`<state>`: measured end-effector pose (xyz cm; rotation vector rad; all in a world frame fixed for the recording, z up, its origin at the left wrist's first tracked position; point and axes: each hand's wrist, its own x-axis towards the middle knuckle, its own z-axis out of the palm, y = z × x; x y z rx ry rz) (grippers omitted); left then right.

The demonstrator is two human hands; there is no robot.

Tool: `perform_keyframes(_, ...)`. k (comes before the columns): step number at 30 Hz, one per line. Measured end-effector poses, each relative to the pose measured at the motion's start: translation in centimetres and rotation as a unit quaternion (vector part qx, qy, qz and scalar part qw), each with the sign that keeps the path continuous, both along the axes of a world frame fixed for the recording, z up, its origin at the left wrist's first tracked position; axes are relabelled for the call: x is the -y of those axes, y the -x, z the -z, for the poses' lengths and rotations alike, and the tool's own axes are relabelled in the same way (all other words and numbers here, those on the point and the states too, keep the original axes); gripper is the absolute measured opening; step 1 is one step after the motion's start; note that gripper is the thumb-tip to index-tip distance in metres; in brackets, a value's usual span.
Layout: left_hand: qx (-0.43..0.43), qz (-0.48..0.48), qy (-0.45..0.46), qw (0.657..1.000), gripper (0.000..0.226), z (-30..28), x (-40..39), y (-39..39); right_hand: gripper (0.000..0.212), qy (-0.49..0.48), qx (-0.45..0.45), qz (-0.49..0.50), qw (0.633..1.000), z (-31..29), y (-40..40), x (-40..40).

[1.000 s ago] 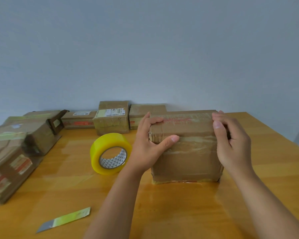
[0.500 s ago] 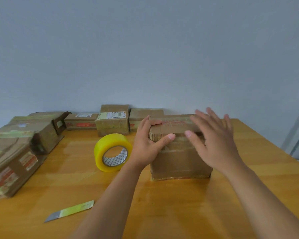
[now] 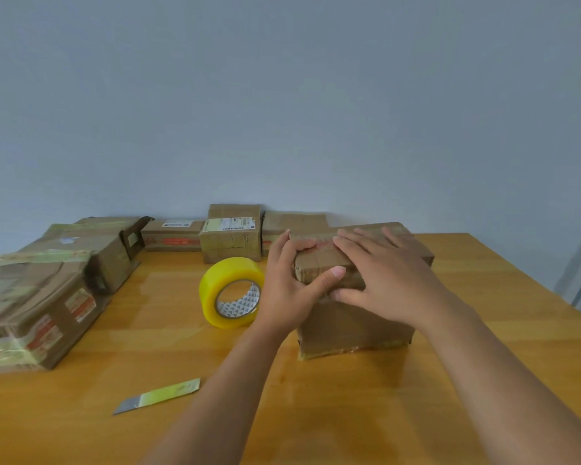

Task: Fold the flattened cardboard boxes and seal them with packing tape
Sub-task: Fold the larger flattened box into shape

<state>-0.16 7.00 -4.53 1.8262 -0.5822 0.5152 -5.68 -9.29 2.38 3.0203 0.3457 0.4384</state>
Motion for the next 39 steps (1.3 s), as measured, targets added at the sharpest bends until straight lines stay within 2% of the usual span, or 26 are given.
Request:
perform_keyframes(6,0.003,-0.001,-0.003,1.000,0.046,-1.2,-1.6,1.1,0.090,-0.032,-0.001,-0.001,0.999,-1.3,1.5,-0.8)
perform_keyframes(14,-0.006,-0.024,0.029,0.999,0.050,-2.5,-6.4,4.4,0.089,-0.024,0.083,-0.046,0.995,-2.4,3.1,-2.2)
perform_keyframes(16,-0.028,-0.046,0.031,0.998,0.053,-2.6,-8.3,5.5,0.086,-0.081,0.126,-0.063,0.987,-1.4,3.0,-1.9)
perform_keyframes(18,-0.043,-0.069,0.036,0.996,0.052,-2.6,-10.4,6.7,0.079,-0.212,0.145,-0.083,0.963,-0.1,2.9,-1.8)
perform_keyframes(20,-0.052,-0.091,0.045,0.993,0.053,-2.7,-12.5,8.0,0.073,-0.373,0.109,-0.107,0.915,1.1,3.0,-2.4)
perform_keyframes(22,-0.056,-0.122,0.052,0.990,0.057,-2.8,-14.6,9.3,0.068,-0.481,0.056,-0.121,0.867,2.0,2.9,-3.9)
perform_keyframes(23,-0.057,-0.140,0.055,0.987,0.058,-2.8,-15.6,10.0,0.068,-0.506,0.037,-0.124,0.853,2.3,2.9,-4.7)
perform_keyframes(26,-0.047,-0.189,0.069,0.978,0.054,-2.7,-18.6,11.8,0.069,-0.523,-0.006,-0.144,0.840,3.3,2.3,-7.5)
perform_keyframes(29,-0.048,-0.241,0.095,0.965,0.051,-2.3,-21.2,12.8,0.061,-0.544,-0.050,-0.169,0.821,4.0,1.1,-10.3)
perform_keyframes(31,-0.043,-0.277,0.112,0.953,0.053,-2.2,-22.8,13.1,0.054,-0.520,-0.074,-0.170,0.834,4.6,-0.1,-11.9)
perform_keyframes(33,-0.033,-0.310,0.128,0.942,0.055,-2.2,-24.2,13.3,0.052,-0.462,-0.085,-0.160,0.868,5.2,-1.8,-13.2)
perform_keyframes(39,0.000,-0.386,0.126,0.914,0.054,-2.6,-26.3,12.6,0.057,-0.323,-0.078,-0.144,0.932,6.1,-6.6,-15.6)
